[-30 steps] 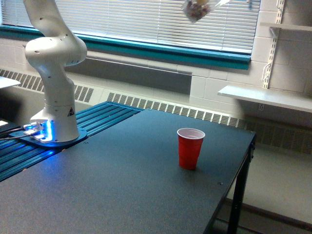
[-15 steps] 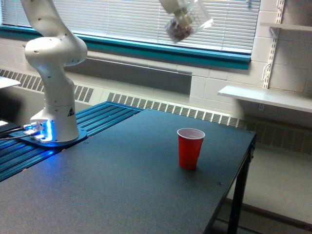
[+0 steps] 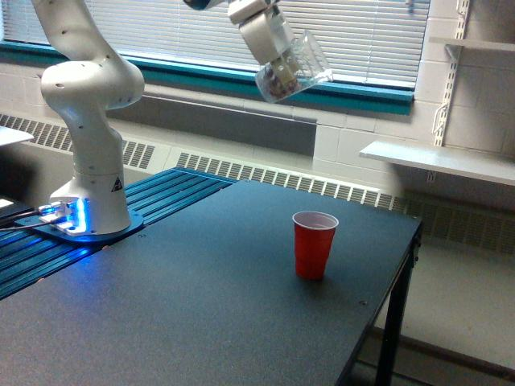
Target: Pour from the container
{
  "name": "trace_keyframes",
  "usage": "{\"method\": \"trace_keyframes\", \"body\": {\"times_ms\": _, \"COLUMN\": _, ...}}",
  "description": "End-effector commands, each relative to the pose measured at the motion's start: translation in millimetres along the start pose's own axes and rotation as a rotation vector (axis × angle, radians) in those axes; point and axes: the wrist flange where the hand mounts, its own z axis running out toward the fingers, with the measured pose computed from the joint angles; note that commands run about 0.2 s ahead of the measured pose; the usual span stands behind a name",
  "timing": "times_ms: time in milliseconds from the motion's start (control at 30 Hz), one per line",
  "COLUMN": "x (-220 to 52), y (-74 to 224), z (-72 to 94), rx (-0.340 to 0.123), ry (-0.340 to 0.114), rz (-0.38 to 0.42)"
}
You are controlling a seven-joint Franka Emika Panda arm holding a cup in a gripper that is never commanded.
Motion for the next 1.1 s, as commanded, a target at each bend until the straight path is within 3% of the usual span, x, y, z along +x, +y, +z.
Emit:
{"method": "trace_keyframes", "body": {"times_ms": 33, "x": -10, "y": 4, "z": 15.3, "rx": -0.004, "ry": 0.014, "rz": 0.063}}
{"method": "trace_keyframes", "body": {"times_ms": 467, "x": -37, "y": 3, "z": 69.8, "rx": -0.016, "ry": -0.063, "rz": 0.247}}
{"method": "trace_keyframes", "body": {"times_ms": 900, "x": -56, "y": -6, "z": 111.4, "rx": -0.017, "ry": -0.056, "rz": 0.386}}
{"method": "trace_keyframes", "body": {"times_ms": 1100, "x": -64, "y": -15, "z": 132.5, "rx": 0.001, "ry": -0.068, "rz": 0.494}}
